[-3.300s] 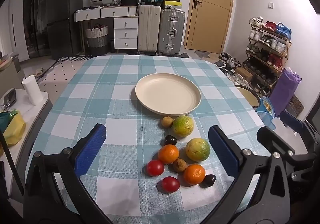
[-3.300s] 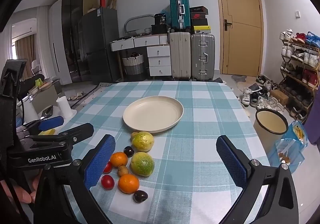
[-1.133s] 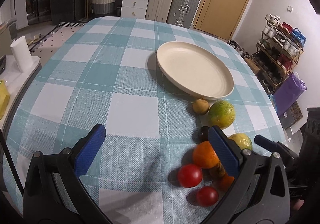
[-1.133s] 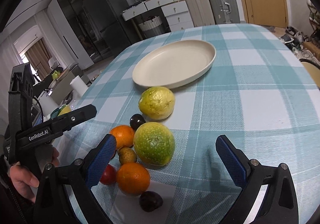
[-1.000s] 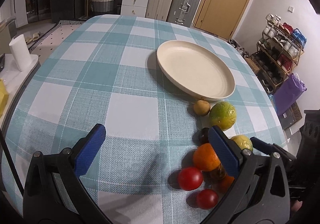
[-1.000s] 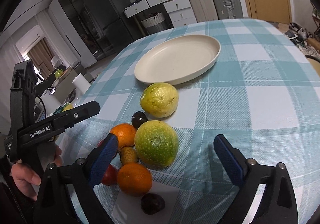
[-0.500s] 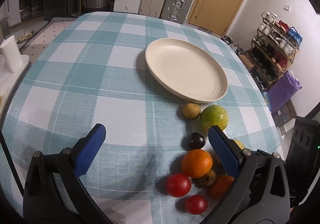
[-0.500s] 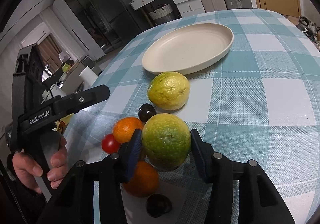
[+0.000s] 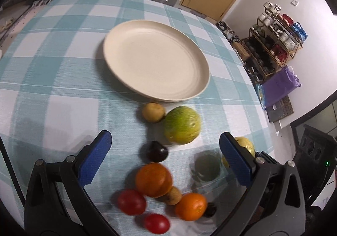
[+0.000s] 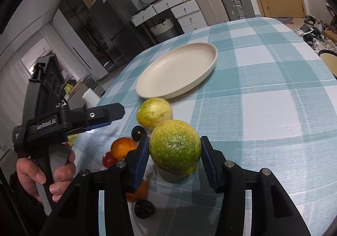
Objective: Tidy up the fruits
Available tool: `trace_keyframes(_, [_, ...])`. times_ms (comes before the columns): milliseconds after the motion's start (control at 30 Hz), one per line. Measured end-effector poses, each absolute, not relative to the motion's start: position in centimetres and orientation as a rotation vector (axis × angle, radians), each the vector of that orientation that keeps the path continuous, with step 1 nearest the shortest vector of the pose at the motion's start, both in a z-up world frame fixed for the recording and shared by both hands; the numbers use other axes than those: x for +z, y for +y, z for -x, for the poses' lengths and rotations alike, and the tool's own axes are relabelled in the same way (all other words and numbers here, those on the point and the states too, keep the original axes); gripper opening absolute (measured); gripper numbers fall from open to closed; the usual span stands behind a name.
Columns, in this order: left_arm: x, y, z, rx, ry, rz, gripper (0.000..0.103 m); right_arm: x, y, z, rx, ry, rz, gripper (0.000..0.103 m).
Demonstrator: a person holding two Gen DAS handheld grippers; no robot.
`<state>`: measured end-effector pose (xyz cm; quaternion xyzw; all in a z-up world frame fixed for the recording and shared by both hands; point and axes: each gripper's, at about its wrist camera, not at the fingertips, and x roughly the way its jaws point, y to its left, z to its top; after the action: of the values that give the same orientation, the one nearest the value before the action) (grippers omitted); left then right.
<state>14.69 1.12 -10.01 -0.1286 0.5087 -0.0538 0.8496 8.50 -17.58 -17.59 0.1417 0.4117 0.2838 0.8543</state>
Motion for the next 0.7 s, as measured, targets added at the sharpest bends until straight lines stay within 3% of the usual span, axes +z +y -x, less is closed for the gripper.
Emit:
trace_keyframes(133, [-10.4,0.0,-16.0,-0.146,1.104,0.309,0.097,-17.3,-18.6,-8.1,0.597,0.847,-0.304,0.049])
trace_keyframes(200, [-10.5,-0.3,-16.7,-0.148,1.109,0.307,0.087,-17.2,-18.9,-8.1,0.604,0.845,-0.309,0.049])
trace_keyframes(300, [-10.6,-1.1,-17.0,-0.174,1.136,0.326,0.084,-17.1,-19.2,-8.1,0.619,0.843,-0.324,0.049])
trace_keyframes(500, [-11.8,-1.9,-18.5,-0.189,1.201,0.356,0.063,-17.1,-19.5,-8.4,0.647,0.837,-0.339,0.049])
trace_keyframes(633, [-12.4,-2.6,-18.9,-0.191,1.209,0.358,0.057,-17.1,-19.7,-8.3,0.661,0.838,-0.342,0.049])
trace_keyframes(700, [-12.8,-2.9,-19.4,-0.196,1.217,0.356,0.045,-17.3,-19.7,-8.5,0.666,0.846,-0.343,0.049])
